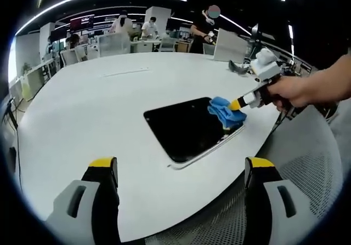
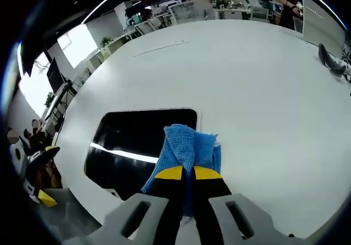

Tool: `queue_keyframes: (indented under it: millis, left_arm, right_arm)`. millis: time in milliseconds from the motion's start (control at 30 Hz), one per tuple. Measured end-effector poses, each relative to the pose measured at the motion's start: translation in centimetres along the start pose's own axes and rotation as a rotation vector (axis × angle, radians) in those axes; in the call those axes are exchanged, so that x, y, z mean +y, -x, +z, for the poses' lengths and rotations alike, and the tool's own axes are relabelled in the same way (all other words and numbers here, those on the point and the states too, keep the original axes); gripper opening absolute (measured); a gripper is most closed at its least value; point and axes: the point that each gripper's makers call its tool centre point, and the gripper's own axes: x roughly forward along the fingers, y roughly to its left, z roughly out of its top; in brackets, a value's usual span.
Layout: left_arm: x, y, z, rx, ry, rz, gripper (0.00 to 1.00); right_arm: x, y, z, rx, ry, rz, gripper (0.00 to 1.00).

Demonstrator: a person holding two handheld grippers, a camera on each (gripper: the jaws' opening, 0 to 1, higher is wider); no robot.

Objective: Wipe the mirror surface with the cleaning cloth until all visible marks leave the cleaned area.

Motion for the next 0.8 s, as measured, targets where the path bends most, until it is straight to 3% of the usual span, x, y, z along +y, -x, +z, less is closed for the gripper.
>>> queue_keyframes:
  millis: [800]
  left_arm:
    - [-0.1,-0.2,-0.2,0.002,0.020,-0.019,0.95]
  right_arm:
    - [-0.9,-2.9,4.1,-0.005,0.043,-0.023,0.00]
